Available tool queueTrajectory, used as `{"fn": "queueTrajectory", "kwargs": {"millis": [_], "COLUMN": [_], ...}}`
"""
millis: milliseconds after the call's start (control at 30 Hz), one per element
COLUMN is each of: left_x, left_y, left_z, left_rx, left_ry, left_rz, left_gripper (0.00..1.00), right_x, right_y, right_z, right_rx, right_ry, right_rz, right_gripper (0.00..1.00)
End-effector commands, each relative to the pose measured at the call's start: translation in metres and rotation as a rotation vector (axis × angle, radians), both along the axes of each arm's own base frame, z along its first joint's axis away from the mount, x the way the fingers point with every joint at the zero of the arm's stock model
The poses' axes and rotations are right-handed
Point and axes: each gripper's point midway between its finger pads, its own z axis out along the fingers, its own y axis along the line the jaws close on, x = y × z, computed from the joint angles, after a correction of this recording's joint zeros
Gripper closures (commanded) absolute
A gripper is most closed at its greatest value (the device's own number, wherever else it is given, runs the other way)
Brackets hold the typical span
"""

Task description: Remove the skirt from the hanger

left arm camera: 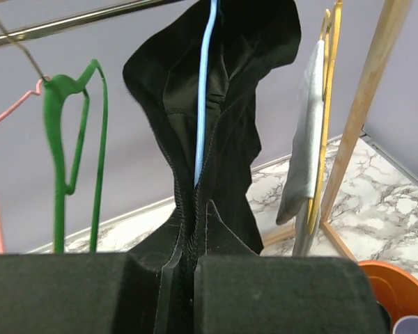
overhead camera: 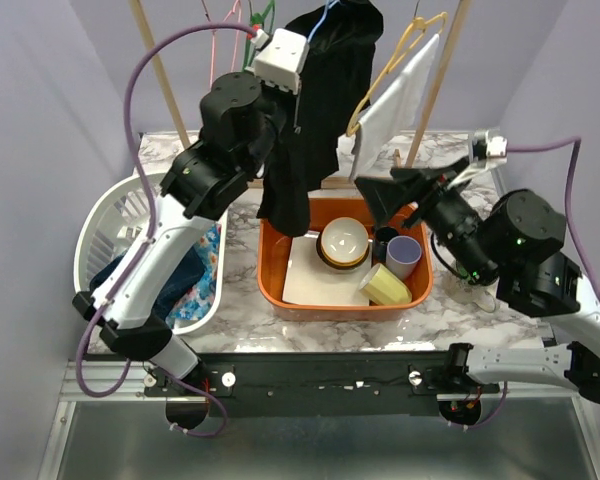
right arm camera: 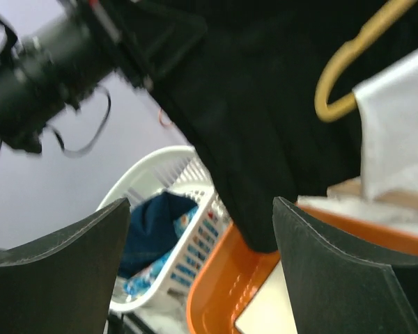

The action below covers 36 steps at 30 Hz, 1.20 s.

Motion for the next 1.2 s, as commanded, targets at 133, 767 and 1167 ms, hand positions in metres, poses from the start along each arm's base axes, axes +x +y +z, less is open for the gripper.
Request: {"fn": "queueTrajectory", "kwargs": {"millis": [133, 767, 1167], "left_x": [-0.061, -0.174, -0.191], "left_y": [0.046, 0.07, 0.072], "left_z": [0.064, 0.041, 0.022], "left_rx": [-0.087, -0.109, -0.075], "left_ry": [-0.134, -0.037, -0.01], "left_rz": [-0.055, -0.385, -0.44], "left_gripper": [1.0, 1.0, 1.0], "right_x": [0.015, 0.058, 0.069], "right_y": [0.045, 0.108, 0.125], "right_z": [0.102, 0.155, 0.151], "right_rx": [-0.078, 0.031, 0.034], "right_ry": [-0.221, -0.327, -0.365], "right_rz": [0.038, 0.034, 0.024], "right_gripper": [0.19, 0.21, 0.36]}}
